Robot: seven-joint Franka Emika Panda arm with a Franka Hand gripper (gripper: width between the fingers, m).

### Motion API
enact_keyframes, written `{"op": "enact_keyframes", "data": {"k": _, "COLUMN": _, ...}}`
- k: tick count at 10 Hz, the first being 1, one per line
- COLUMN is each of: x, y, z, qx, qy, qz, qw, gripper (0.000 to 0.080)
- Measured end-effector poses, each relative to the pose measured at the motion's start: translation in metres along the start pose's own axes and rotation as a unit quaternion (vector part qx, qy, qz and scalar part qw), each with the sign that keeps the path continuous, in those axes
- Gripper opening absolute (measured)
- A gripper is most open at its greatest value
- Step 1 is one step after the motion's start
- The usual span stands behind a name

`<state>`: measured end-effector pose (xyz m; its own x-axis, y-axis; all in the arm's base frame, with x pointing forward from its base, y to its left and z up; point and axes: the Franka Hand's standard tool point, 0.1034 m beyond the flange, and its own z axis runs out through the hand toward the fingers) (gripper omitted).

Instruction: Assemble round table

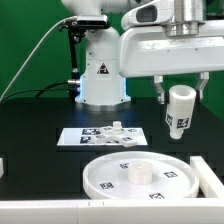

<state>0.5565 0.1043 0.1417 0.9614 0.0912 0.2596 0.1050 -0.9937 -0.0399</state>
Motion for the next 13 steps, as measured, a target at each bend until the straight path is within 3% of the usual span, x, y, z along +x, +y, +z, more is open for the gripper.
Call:
{"op": "enact_keyframes", "data": {"k": 1, "x": 0.001, "y": 0.007, "z": 0.002, "qx": 0.001, "qy": 0.016, "qz": -0.023, "qw": 1.000, "gripper": 0.0406}}
{"op": "enact_keyframes", "data": {"k": 2, "x": 0.006, "y": 0.033, "z": 0.004, "qx": 0.001, "qy": 0.027, "qz": -0.036, "qw": 0.999, "gripper": 0.0406}}
{"op": "enact_keyframes", "data": {"k": 4, "x": 0.017, "y": 0.059, "z": 0.002, "qx": -0.009, "qy": 0.041, "qz": -0.065, "qw": 0.997, "gripper": 0.0406}}
{"op": "enact_keyframes", "data": {"k": 6, "x": 0.018, "y": 0.055, "z": 0.001, "qx": -0.012, "qy": 0.057, "qz": -0.059, "qw": 0.997, "gripper": 0.0406}}
{"op": "enact_keyframes", "data": {"k": 9, "x": 0.004, "y": 0.075, "z": 0.010, "qx": -0.029, "qy": 0.077, "qz": -0.075, "qw": 0.994, "gripper": 0.0406}}
{"op": "enact_keyframes", "data": {"k": 11, "x": -0.006, "y": 0.070, "z": 0.017, "qx": -0.038, "qy": 0.101, "qz": -0.082, "qw": 0.991, "gripper": 0.0406}}
{"op": "enact_keyframes", "data": {"k": 13, "x": -0.005, "y": 0.072, "z": 0.017, "qx": -0.038, "qy": 0.098, "qz": -0.080, "qw": 0.991, "gripper": 0.0406}}
